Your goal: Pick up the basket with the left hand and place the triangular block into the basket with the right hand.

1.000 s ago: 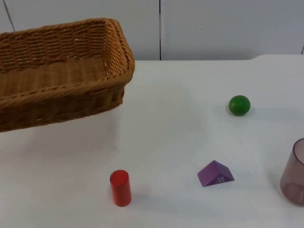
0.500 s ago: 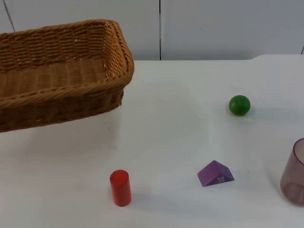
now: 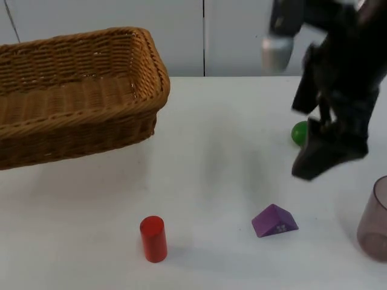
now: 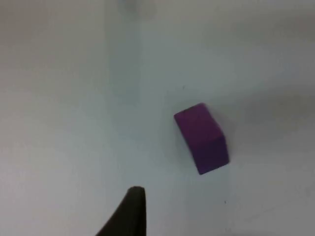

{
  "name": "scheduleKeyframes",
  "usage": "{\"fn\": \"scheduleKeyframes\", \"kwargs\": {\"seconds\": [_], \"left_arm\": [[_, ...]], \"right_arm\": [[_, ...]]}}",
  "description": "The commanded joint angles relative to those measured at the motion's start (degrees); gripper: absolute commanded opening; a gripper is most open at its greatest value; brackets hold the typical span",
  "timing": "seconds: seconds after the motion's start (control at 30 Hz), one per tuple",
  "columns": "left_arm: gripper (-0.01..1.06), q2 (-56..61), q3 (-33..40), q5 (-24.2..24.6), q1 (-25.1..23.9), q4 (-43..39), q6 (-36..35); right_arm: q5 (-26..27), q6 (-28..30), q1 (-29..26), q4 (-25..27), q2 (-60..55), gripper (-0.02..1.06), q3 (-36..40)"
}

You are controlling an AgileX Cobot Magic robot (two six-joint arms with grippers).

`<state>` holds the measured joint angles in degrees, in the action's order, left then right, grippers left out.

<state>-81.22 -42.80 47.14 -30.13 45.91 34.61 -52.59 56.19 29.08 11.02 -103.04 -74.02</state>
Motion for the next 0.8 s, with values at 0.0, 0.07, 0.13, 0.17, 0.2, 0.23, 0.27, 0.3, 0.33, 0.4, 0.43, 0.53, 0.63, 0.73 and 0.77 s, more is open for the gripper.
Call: {"fn": "scheduleKeyframes", "kwargs": {"seconds": [0.0,0.07,0.13,0.17,0.2,0.23,0.27,0.3,0.33,0.4,0.43,0.53,0.63,0.73,0.77], "left_arm": [[0.00,0.6,0.2,1.1,-0.2,1.0,-0.8],[0.00,0.6,0.2,1.1,-0.2,1.0,-0.8],[0.00,0.6,0.2,1.1,-0.2,1.0,-0.9],[0.00,0.6,0.2,1.1,-0.2,1.0,-0.9],[0.00,0.6,0.2,1.1,-0.2,1.0,-0.9],[0.00,0.6,0.2,1.1,-0.2,1.0,-0.9],[0.00,0.6,0.2,1.1,-0.2,1.0,-0.9],[0.00,0.6,0.2,1.1,-0.2,1.0,-0.9],[0.00,0.6,0.2,1.0,-0.2,1.0,-0.9],[0.00,0.6,0.2,0.7,-0.2,1.0,-0.9],[0.00,0.6,0.2,0.7,-0.2,1.0,-0.9],[0.00,0.6,0.2,0.6,-0.2,1.0,-0.9],[0.00,0.6,0.2,0.4,-0.2,1.0,-0.9],[0.00,0.6,0.2,0.4,-0.2,1.0,-0.9],[0.00,0.6,0.2,0.4,-0.2,1.0,-0.9]], "right_arm": [[0.1,3.5,0.3,-0.4,-3.0,0.97,-0.8],[1.7,4.5,0.3,-0.9,-6.2,0.96,-0.8],[3.4,6.3,0.3,-0.9,-8.8,0.94,-0.8],[4.2,7.2,0.3,-0.9,-10.1,0.93,-0.8],[4.2,7.2,0.3,-0.9,-10.1,0.93,-0.8],[4.9,8.2,0.3,-0.7,-11.3,0.93,-0.8],[5.4,8.8,0.3,-0.7,-12.4,0.93,-0.8],[6.0,8.9,0.3,-0.7,-13.2,0.92,-0.8],[6.9,8.9,0.3,-0.9,-14.1,0.92,-0.8],[8.5,10.1,0.3,-0.6,-15.5,0.92,-0.8],[8.5,10.1,0.3,-0.6,-15.5,0.92,-0.8],[10.3,11.2,1.1,-1.3,-17.5,0.92,-0.8],[12.0,11.2,1.8,-1.9,-18.8,0.91,-0.8],[12.9,11.2,2.9,-1.9,-20.2,0.89,-0.8],[12.9,11.2,3.4,-1.9,-20.7,0.87,-0.8]]}}
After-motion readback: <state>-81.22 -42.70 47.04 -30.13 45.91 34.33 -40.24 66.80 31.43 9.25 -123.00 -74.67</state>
